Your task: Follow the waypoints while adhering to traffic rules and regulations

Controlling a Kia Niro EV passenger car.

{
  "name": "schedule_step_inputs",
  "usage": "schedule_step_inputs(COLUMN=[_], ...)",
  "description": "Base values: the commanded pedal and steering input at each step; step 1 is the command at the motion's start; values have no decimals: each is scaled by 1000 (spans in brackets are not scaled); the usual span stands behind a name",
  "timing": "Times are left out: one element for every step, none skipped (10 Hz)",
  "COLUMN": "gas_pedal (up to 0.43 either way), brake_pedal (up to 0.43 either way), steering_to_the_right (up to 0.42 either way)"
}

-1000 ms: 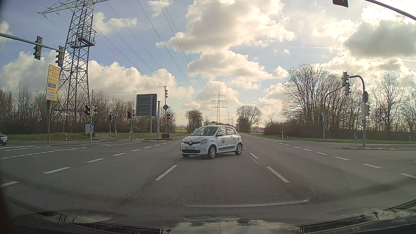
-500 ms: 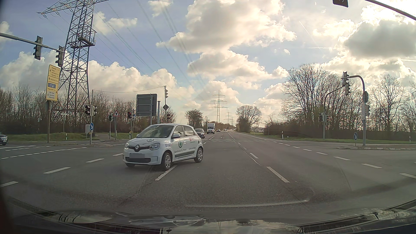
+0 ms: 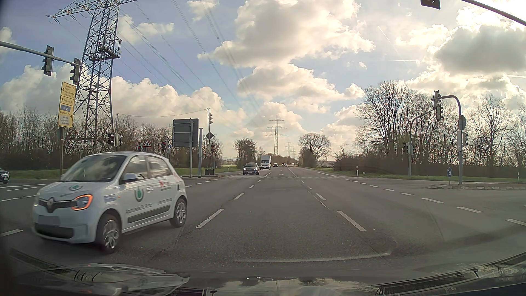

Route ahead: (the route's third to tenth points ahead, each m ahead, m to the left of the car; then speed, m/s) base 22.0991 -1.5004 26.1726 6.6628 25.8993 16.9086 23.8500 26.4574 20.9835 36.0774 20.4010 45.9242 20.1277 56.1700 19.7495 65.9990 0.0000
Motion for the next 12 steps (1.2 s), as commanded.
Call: schedule_step_inputs(gas_pedal=[0,0,0,0,0,0,0,0,0,0,0,0], brake_pedal=[287,287,287,287,280,287,287,280,280,287,287,287], steering_to_the_right=[-1,-1,-1,-1,-1,-1,-1,-1,-1,-1,-1,-1])
